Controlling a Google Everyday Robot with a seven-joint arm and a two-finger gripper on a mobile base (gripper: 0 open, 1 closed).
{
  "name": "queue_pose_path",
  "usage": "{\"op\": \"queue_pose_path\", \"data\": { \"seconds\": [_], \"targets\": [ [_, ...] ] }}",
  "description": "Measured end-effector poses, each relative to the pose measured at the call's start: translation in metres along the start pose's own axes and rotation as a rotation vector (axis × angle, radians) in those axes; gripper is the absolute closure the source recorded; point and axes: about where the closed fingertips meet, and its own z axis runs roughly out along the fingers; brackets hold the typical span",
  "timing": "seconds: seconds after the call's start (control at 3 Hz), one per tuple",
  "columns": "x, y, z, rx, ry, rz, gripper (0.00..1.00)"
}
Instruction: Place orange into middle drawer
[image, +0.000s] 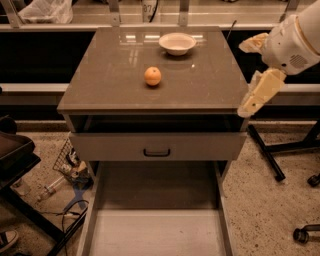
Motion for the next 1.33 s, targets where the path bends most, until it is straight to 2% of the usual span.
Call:
{"op": "queue_pose_path", "data": {
  "seconds": [0.67, 1.0, 1.33],
  "targets": [
    [-0.006, -0.011, 0.014, -0.004, -0.08, -0.002, 0.0],
    [-0.032, -0.089, 0.066, 0.083, -0.253, 0.114, 0.0],
    [-0.042, -0.15, 0.1, 0.178, -0.342, 0.2, 0.0]
  ]
}}
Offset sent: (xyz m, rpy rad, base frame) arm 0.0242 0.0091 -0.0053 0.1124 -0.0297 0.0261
